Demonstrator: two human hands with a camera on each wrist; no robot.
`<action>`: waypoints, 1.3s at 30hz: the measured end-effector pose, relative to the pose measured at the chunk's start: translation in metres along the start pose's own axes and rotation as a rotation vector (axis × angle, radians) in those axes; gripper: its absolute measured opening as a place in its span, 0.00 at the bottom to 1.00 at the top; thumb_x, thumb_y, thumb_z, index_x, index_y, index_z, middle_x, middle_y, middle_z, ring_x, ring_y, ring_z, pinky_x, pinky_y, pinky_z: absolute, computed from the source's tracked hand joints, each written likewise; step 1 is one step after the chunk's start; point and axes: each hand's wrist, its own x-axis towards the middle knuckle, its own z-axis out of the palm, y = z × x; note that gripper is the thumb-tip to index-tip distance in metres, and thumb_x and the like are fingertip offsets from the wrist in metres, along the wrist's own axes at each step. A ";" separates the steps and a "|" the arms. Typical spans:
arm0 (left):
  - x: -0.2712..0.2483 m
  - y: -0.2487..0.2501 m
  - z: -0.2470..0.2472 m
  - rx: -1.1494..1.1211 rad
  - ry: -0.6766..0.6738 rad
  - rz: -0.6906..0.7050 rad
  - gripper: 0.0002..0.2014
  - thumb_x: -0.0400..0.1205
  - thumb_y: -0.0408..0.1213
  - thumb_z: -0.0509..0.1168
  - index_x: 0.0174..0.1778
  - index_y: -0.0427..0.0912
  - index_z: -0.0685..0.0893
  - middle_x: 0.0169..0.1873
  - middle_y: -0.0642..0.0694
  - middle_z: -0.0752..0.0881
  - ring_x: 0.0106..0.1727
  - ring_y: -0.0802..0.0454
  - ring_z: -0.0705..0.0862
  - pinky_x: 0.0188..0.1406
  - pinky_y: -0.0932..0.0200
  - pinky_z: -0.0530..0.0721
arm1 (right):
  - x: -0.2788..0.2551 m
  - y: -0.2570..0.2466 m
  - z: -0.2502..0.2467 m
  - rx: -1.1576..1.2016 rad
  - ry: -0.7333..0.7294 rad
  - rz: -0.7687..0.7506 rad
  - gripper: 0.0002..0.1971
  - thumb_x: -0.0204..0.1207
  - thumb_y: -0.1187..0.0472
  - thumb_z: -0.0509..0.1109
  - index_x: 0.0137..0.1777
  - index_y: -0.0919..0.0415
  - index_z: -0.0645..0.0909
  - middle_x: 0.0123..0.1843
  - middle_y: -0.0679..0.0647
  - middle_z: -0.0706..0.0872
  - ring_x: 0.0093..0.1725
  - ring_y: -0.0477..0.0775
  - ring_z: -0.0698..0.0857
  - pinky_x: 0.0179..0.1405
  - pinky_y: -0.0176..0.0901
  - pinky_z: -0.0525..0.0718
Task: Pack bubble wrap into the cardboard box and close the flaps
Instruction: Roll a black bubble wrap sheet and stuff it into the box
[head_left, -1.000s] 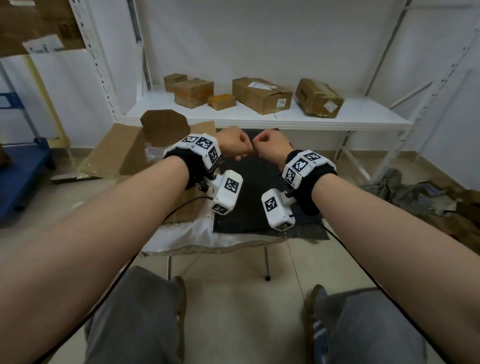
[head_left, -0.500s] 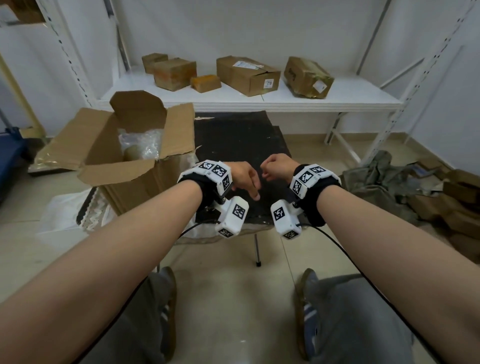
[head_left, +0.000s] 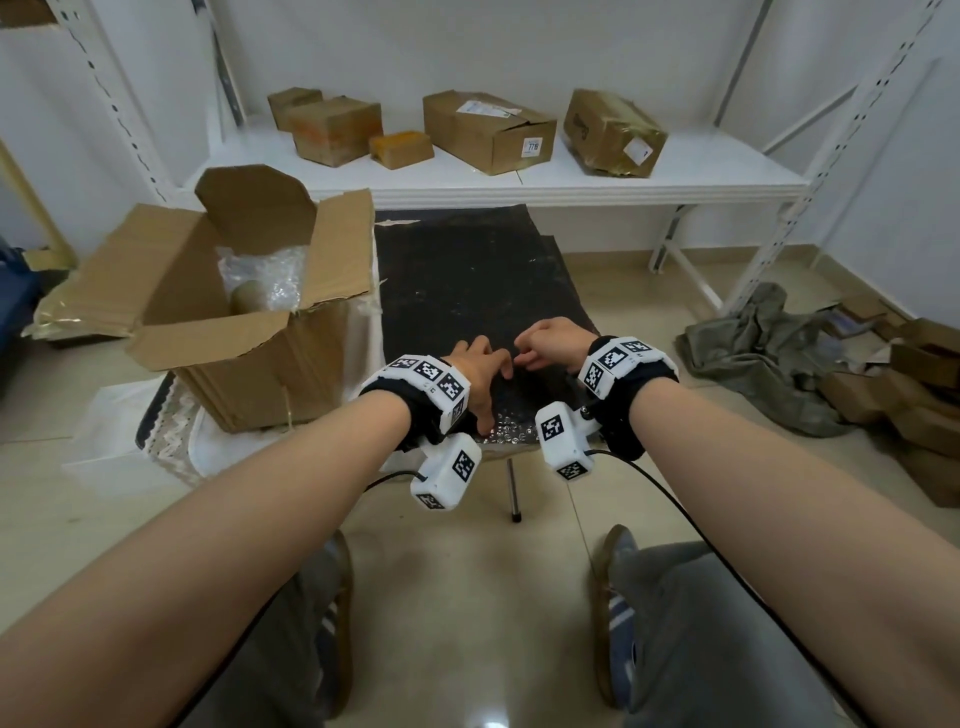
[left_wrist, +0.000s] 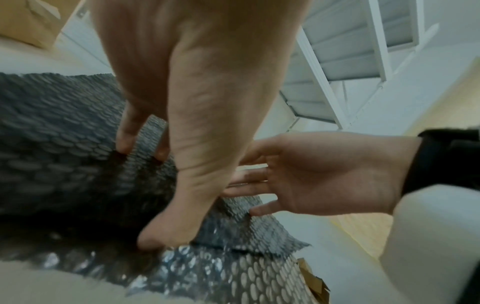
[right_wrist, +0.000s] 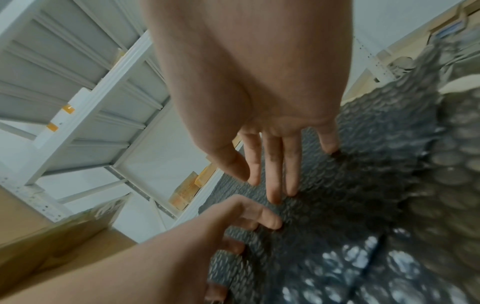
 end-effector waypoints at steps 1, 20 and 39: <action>0.000 0.000 0.002 0.002 0.019 0.007 0.39 0.65 0.41 0.82 0.71 0.54 0.70 0.68 0.45 0.66 0.70 0.41 0.67 0.67 0.40 0.77 | 0.001 0.001 -0.001 0.020 0.006 0.000 0.15 0.85 0.62 0.61 0.68 0.66 0.78 0.61 0.61 0.88 0.60 0.55 0.88 0.23 0.29 0.72; -0.013 -0.024 -0.031 -0.519 0.292 -0.082 0.18 0.88 0.38 0.56 0.72 0.40 0.80 0.71 0.39 0.80 0.72 0.39 0.77 0.61 0.58 0.72 | 0.004 0.027 -0.040 0.606 0.529 -0.182 0.16 0.64 0.46 0.73 0.46 0.56 0.86 0.49 0.51 0.90 0.53 0.53 0.87 0.61 0.50 0.84; -0.007 -0.037 -0.004 -0.081 0.371 0.091 0.08 0.81 0.48 0.68 0.51 0.55 0.92 0.60 0.55 0.79 0.66 0.48 0.72 0.69 0.48 0.69 | 0.026 0.065 -0.027 -0.006 0.430 0.079 0.16 0.71 0.59 0.79 0.58 0.61 0.87 0.56 0.59 0.90 0.57 0.61 0.87 0.59 0.48 0.85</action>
